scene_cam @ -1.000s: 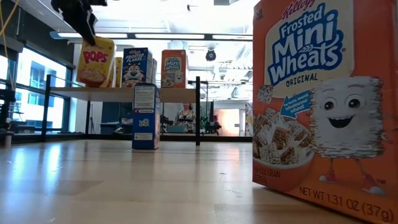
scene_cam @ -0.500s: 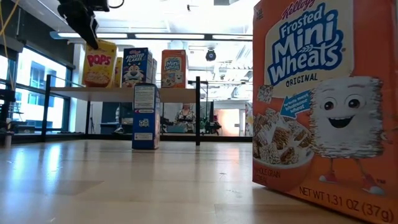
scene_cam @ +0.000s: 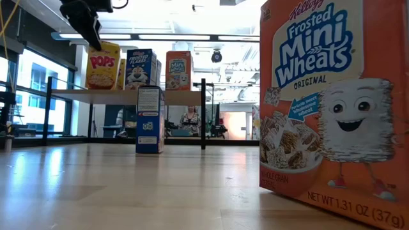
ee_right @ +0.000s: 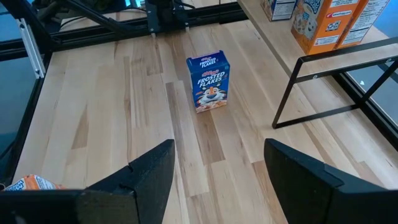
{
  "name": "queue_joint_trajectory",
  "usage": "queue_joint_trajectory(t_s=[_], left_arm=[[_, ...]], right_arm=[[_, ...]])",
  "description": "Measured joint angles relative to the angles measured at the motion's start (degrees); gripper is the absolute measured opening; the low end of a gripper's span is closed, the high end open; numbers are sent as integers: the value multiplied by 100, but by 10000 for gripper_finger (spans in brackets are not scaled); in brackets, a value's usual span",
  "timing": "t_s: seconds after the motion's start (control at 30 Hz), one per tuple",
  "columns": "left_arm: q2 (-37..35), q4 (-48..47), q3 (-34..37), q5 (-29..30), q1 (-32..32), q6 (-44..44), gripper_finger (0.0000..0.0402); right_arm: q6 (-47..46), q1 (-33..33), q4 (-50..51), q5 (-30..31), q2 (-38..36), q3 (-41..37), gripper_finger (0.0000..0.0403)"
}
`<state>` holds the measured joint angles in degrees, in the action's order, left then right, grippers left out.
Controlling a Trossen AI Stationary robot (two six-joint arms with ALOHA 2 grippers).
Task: Stack cereal on shelf
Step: Put the yellow cereal box on the shelf aligned with the other yellow cereal boxes
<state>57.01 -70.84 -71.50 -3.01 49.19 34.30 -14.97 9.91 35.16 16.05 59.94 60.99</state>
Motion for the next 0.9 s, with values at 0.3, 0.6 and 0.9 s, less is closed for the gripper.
queue_joint_trajectory(t_s=[0.3,0.6,0.9], left_arm=[[-2,-86,2,76,-2,-65,161],[-2,-104,4,120,-2,-109,161],[0,-112,7,334,-2,-109,161]], right_arm=[[-1,0,0,0,0,0,240],[1,0,0,0,0,0,240],[1,0,0,0,0,0,240]])
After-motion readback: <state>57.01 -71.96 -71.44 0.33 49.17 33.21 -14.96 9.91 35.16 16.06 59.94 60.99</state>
